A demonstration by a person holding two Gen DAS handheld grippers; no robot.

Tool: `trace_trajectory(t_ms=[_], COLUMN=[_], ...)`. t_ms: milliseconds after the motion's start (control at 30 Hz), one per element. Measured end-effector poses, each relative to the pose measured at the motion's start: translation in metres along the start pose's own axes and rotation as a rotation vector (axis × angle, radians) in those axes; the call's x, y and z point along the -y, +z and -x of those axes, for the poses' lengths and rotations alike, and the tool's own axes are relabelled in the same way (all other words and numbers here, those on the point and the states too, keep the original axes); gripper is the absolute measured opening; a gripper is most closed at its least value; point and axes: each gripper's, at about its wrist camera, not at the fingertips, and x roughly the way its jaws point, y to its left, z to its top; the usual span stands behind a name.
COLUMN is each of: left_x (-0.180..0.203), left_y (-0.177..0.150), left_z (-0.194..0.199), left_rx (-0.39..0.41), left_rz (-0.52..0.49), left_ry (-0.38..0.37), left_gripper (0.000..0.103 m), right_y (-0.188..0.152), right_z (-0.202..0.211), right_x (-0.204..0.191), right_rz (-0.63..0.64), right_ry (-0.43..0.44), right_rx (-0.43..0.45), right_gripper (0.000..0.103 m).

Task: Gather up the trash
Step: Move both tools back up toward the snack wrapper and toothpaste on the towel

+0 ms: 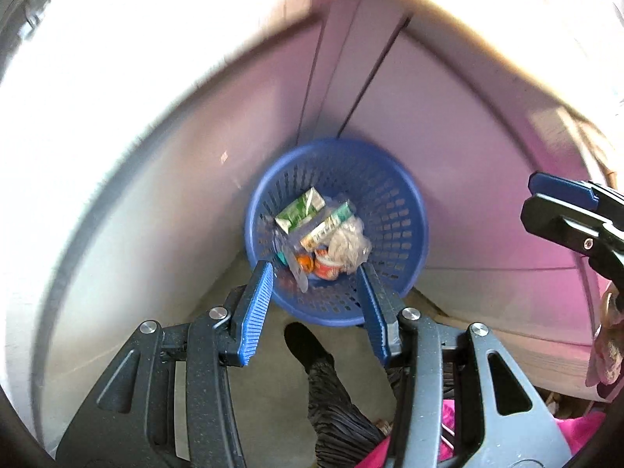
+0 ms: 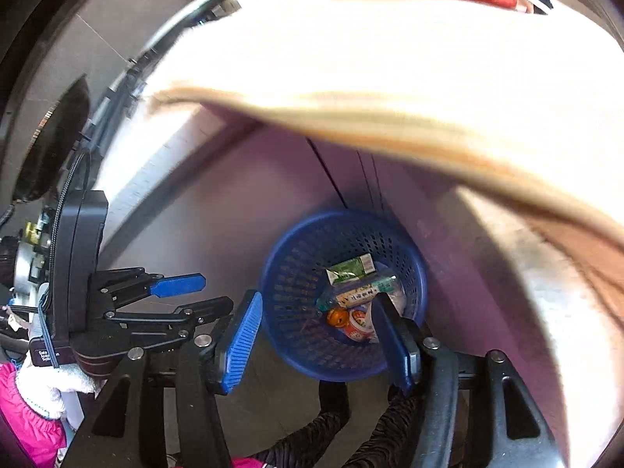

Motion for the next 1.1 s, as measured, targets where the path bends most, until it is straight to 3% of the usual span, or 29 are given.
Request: trace_trajectory(t_ms=[133, 333, 433, 933, 1100], left_x=[0.009, 0.029, 0.036, 0.044, 0.042], left_y=[0.009, 0.028, 0.039, 0.117, 0.139], left_z=[0.040, 0.093, 0.110, 0.154, 0.168], left_rx=[0.088, 0.221, 0.263, 0.336, 0.369], left_rz=[-0.011, -0.018, -0.013, 0.118, 0.140], left_ry=[0.028, 0.048, 0.039, -0.137, -0.156], left_gripper=[0.046, 0.064, 0.067, 0.070, 0.070], right_y=[0.004, 0.017, 0.025, 0.075, 0.097], right_z=[0.027, 0.072, 0.093, 0.166, 0.178], right_x=[-0.002, 0.001, 0.002, 0.038, 0.054], right_rz=[0.008, 0.030, 0.046, 0.100, 0.118], right_ry=[0.032, 0.068, 0.072, 0.049, 0.033], right_rx=[0.037, 0.109, 0.146, 0.305, 0.341], right_gripper=[0.064, 0.069, 0.070, 0.074, 0.078])
